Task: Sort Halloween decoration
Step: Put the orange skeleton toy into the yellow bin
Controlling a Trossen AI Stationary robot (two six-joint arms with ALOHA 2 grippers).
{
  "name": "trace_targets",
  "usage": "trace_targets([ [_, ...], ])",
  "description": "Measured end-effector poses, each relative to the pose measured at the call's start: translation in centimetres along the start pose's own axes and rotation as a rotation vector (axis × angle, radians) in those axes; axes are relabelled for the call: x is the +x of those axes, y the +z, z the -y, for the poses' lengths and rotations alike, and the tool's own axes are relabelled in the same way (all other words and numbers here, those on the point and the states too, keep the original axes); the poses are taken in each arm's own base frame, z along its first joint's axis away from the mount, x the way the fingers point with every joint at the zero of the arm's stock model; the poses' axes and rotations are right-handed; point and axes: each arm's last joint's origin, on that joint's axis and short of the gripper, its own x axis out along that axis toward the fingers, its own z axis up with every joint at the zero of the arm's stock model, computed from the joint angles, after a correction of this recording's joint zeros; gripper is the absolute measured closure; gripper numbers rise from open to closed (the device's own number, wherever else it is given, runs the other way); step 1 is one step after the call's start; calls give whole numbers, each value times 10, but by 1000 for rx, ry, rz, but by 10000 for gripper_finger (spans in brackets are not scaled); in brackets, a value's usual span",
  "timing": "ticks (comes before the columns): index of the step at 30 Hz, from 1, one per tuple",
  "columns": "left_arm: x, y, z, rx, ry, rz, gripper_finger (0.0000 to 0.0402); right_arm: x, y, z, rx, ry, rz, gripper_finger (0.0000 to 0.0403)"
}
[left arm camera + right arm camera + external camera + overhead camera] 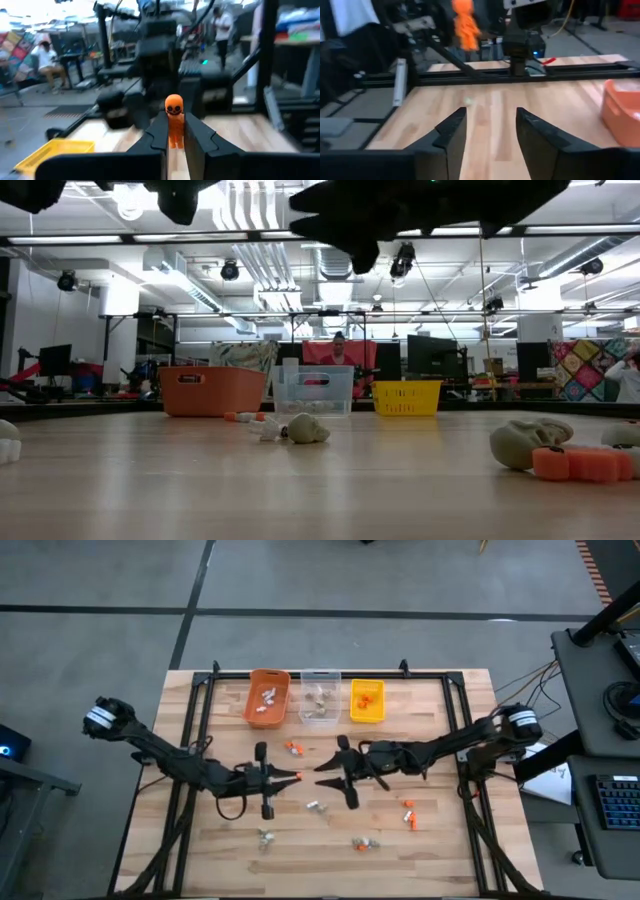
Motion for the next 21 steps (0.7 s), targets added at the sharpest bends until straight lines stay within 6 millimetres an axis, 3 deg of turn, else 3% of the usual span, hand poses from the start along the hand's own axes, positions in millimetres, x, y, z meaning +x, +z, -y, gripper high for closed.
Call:
trace_targets([
  [9, 0, -1, 0, -66, -1, -7, 394, 29, 23, -2, -143, -7, 33, 205],
  [21, -1, -3, -2, -89, 71, -23, 394, 40, 40, -3, -195, -8, -40, 223],
])
